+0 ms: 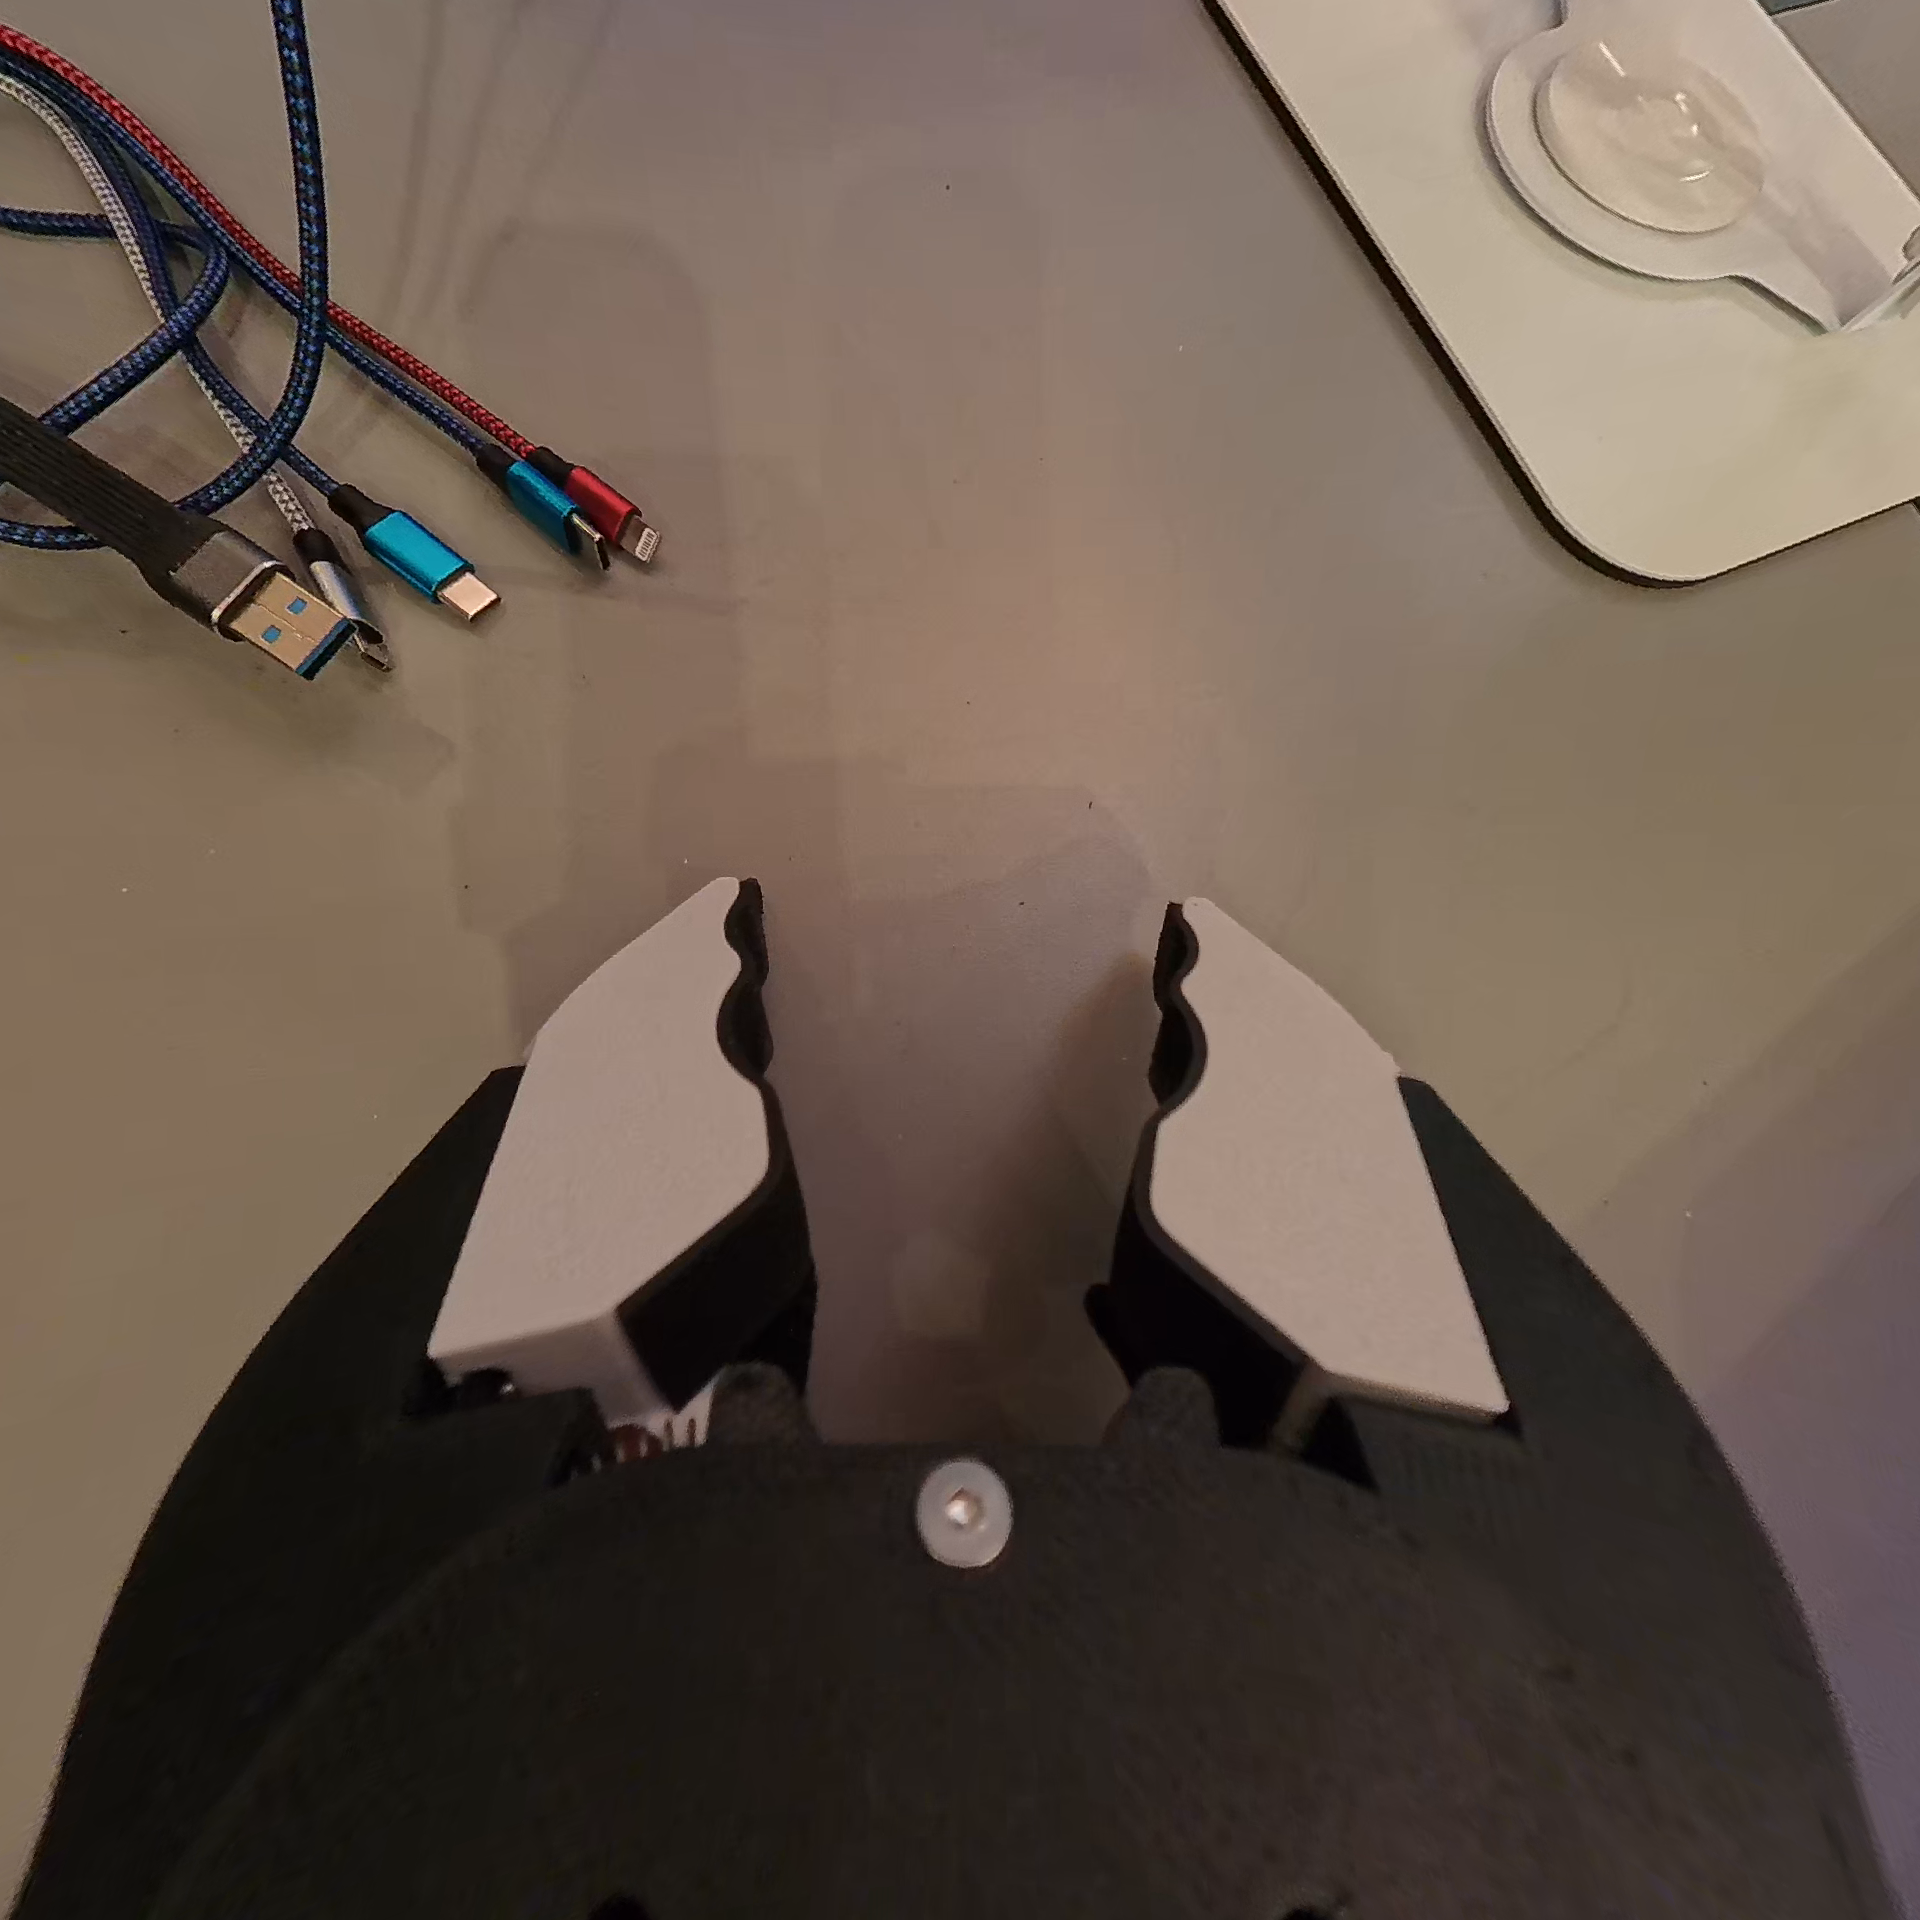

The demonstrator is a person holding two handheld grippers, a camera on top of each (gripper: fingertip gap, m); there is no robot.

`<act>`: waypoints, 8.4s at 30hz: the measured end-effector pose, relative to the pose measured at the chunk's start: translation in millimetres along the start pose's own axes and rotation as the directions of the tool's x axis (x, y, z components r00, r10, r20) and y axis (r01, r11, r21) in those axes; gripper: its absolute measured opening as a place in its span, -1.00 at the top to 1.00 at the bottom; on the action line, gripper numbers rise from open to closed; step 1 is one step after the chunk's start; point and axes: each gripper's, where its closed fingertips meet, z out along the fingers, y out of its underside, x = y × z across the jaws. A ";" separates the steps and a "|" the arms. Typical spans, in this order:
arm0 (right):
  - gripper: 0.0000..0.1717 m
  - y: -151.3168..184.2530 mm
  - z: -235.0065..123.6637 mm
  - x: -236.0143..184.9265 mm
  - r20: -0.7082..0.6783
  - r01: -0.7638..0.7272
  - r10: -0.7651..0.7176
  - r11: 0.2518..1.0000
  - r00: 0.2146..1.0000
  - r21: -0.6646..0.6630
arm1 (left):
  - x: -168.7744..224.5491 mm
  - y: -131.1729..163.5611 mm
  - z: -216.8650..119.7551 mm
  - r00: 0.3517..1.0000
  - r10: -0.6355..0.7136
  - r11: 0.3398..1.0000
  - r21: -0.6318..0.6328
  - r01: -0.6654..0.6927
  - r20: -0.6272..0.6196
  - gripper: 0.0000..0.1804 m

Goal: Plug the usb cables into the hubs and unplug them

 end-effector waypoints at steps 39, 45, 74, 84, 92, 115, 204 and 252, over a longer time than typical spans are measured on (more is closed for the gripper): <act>0.13 9.5 -54.7 62.3 -0.149 -0.259 0.282 0.953 0.948 0.157 | 386.1 254.5 84.5 0.482 0.735 0.419 -0.240 -0.876 -0.476 0.75; 0.15 14.3 -66.5 75.5 -0.166 -0.310 0.341 0.932 0.925 0.186 | 404.3 318.4 90.1 0.387 0.775 0.287 -0.267 -0.920 -0.500 0.75; 0.04 -13.3 -11.9 -37.6 0.021 -0.141 0.146 0.977 0.989 -0.159 | 356.7 336.9 5.6 0.688 0.429 0.448 -0.524 -0.725 -0.585 0.17; 0.36 -9.3 7.9 -41.1 0.052 -0.181 0.197 0.958 0.979 -0.223 | 329.2 309.0 9.1 0.822 0.369 0.645 -0.518 -0.562 -0.433 0.20; 0.38 -34.0 -13.7 -27.9 0.199 -0.367 0.362 0.930 0.911 -0.011 | 324.9 292.9 8.3 0.912 0.129 0.791 -0.515 -0.332 -0.390 0.22; 0.42 -52.5 -44.6 -74.3 0.357 -0.198 0.187 0.980 0.915 -0.003 | 346.3 302.8 -7.3 0.865 -0.213 0.832 -0.548 -0.083 -0.455 0.15; 0.13 -172.2 -157.6 -107.4 0.840 -0.513 -0.156 0.729 0.519 0.452 | 462.9 236.8 -66.3 0.049 -0.399 0.872 -0.395 -0.287 -0.916 0.72; 0.25 -131.8 -207.3 -55.9 0.551 -0.352 -0.296 0.521 0.780 0.778 | 392.4 250.1 -48.2 0.539 -0.233 0.867 -0.424 -0.261 -0.809 0.38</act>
